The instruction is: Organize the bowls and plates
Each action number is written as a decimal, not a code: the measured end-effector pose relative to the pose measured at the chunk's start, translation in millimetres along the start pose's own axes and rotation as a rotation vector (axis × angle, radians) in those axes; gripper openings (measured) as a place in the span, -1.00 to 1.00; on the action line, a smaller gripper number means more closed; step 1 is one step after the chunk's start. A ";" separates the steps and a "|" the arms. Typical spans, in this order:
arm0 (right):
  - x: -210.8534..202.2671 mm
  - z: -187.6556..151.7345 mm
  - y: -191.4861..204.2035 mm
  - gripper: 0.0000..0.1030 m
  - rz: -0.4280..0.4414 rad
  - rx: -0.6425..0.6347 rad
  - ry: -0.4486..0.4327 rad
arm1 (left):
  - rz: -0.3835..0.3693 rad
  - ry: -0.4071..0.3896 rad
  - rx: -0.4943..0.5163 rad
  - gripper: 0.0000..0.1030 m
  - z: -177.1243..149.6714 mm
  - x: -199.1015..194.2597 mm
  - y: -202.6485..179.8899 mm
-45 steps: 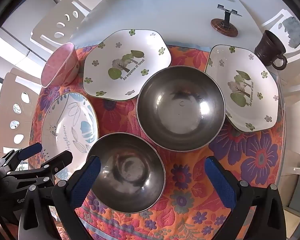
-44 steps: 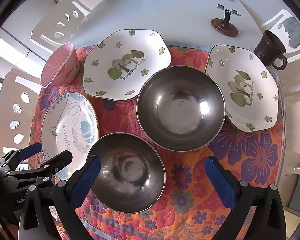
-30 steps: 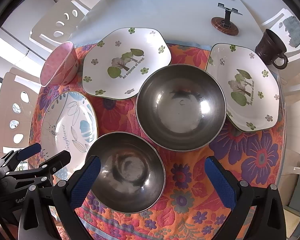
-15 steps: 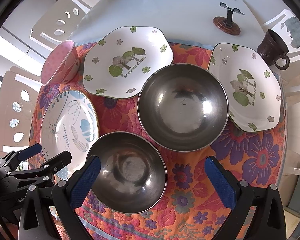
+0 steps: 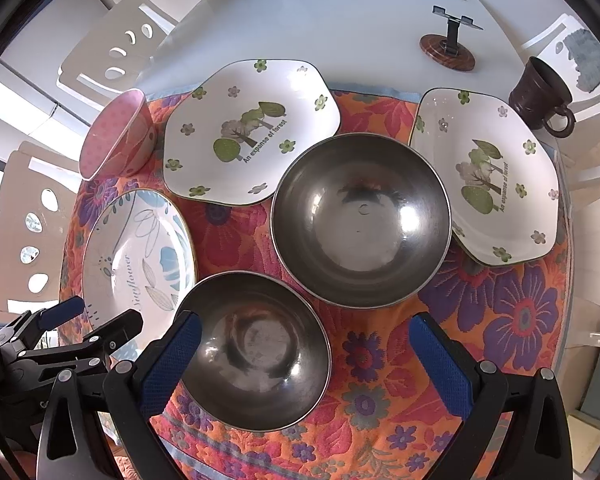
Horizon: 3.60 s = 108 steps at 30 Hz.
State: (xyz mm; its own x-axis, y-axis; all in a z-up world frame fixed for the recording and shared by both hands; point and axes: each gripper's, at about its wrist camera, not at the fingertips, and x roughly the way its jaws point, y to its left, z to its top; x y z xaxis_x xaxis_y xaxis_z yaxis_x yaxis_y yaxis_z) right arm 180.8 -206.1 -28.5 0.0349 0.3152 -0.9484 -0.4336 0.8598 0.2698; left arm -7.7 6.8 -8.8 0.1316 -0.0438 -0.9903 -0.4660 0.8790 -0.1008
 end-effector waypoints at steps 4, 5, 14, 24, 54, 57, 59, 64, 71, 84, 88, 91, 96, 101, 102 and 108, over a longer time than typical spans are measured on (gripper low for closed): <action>0.1 -0.1 -0.4 1.00 -0.009 0.000 0.002 | -0.003 -0.005 -0.001 0.84 -0.8 -0.1 -0.5; -0.2 -0.3 -0.5 1.00 -0.015 -0.001 -0.005 | -0.002 -0.004 -0.001 0.84 -0.9 -0.2 -0.4; 0.9 -0.2 -1.0 1.00 -0.017 0.005 0.010 | 0.011 -0.006 -0.011 0.84 -0.7 0.6 2.9; 0.2 1.1 -2.3 1.00 -0.013 0.008 -0.019 | 0.012 -0.006 -0.020 0.84 0.2 0.1 6.2; 98.7 61.2 127.0 0.64 0.086 -0.248 0.221 | -0.033 0.019 -0.310 0.76 2.6 51.6 140.2; 112.6 60.3 127.5 0.61 0.072 -0.262 0.264 | -0.011 0.041 -0.310 0.63 -6.1 54.8 132.5; 120.5 61.6 124.3 0.59 0.070 -0.257 0.282 | -0.001 0.051 -0.305 0.62 -9.2 57.8 126.5; 133.7 67.2 118.1 0.58 0.122 -0.221 0.308 | 0.012 0.050 -0.299 0.62 -1.6 66.0 107.7; 136.6 63.8 120.6 0.58 0.115 -0.241 0.277 | -0.005 0.001 -0.291 0.50 19.7 71.7 98.3; 130.3 55.3 135.8 0.03 0.150 -0.288 0.235 | -0.033 -0.042 -0.219 0.35 39.4 66.3 67.9; 123.9 52.0 139.1 0.03 0.171 -0.300 0.231 | -0.036 -0.070 -0.228 0.35 35.3 57.1 75.9; 118.2 51.6 141.2 0.03 0.189 -0.317 0.229 | -0.027 -0.089 -0.245 0.35 34.2 46.8 80.0; 100.4 41.6 155.9 0.03 0.226 -0.349 0.213 | -0.012 -0.118 -0.276 0.35 29.2 32.4 93.0; 87.7 30.6 178.9 0.03 0.228 -0.395 0.209 | -0.011 -0.144 -0.308 0.35 11.2 14.6 109.8; 85.6 28.3 182.9 0.03 0.230 -0.398 0.208 | -0.011 -0.147 -0.315 0.35 8.0 11.3 115.5; 72.2 10.0 214.0 0.03 0.239 -0.396 0.199 | -0.019 -0.142 -0.323 0.35 -9.4 -1.7 156.9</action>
State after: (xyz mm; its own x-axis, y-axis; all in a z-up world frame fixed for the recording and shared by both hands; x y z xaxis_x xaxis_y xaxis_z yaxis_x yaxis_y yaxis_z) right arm 99.6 4.7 -37.6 -0.2628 0.3684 -0.8918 -0.7183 0.5424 0.4358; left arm -89.3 140.2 -23.8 0.2529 0.0280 -0.9671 -0.7119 0.6823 -0.1665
